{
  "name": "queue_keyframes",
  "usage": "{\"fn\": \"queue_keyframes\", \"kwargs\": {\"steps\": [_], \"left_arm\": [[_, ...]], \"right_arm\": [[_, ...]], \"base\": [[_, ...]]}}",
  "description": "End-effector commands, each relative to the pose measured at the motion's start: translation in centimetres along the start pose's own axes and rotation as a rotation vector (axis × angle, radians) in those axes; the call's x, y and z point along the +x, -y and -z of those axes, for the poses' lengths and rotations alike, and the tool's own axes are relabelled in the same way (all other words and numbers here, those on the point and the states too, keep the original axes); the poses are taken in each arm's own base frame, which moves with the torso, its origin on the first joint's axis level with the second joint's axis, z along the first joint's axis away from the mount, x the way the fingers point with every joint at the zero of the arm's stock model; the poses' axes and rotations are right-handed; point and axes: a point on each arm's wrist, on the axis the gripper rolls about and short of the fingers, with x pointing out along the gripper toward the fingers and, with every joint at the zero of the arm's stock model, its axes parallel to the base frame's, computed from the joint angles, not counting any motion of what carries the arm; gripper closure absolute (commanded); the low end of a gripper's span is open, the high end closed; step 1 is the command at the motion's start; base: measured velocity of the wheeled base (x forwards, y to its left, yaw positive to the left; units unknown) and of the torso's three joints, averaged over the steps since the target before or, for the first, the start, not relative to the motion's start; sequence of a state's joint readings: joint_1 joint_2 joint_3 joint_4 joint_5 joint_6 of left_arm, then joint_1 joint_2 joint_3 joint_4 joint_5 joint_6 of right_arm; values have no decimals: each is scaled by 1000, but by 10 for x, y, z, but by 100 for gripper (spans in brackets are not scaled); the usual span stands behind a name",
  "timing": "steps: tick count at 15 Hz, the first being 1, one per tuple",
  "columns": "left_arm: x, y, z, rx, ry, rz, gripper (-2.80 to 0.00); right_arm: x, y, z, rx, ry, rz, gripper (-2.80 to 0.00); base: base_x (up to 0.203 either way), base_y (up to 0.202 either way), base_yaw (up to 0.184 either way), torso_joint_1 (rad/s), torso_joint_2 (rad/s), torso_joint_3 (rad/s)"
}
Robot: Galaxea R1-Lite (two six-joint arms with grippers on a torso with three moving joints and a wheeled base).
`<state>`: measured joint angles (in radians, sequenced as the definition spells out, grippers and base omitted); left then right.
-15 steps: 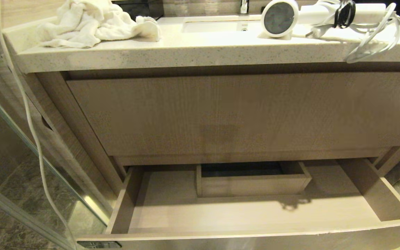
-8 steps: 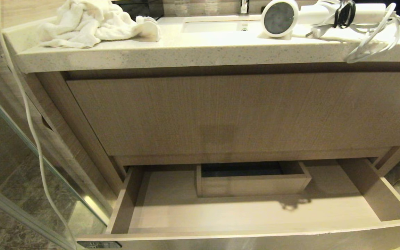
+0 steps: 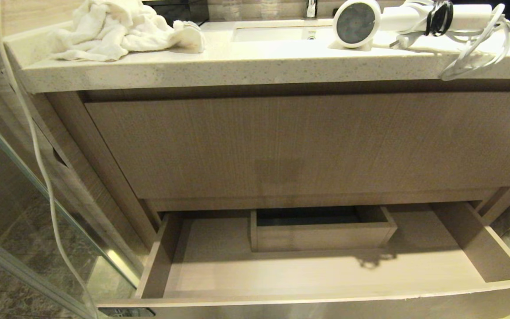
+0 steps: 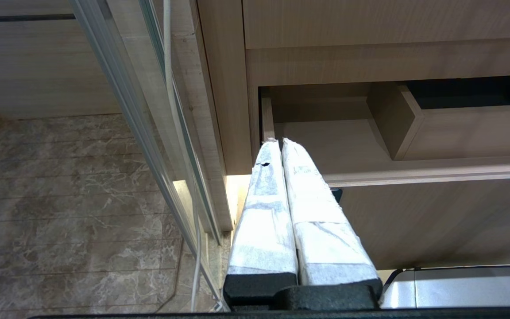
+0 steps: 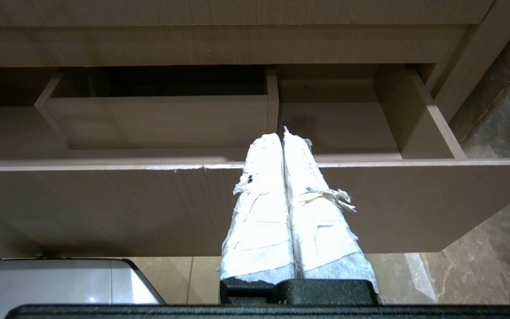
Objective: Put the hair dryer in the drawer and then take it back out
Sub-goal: Pick up the hairdryer
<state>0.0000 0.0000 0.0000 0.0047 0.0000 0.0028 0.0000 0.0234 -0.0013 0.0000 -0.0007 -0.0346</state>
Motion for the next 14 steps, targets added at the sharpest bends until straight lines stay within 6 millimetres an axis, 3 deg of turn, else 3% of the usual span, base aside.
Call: {"fn": "queue_keyframes", "kwargs": {"steps": [1, 14], "left_arm": [[0, 0, 0, 0, -3, 0, 0], [0, 0, 0, 0, -3, 0, 0]], "right_arm": [[0, 0, 0, -1, -2, -1, 0], [0, 0, 1, -5, -7, 1, 0]], "base": [[0, 0, 0, 0, 0, 0], [0, 0, 0, 0, 0, 0]]}}
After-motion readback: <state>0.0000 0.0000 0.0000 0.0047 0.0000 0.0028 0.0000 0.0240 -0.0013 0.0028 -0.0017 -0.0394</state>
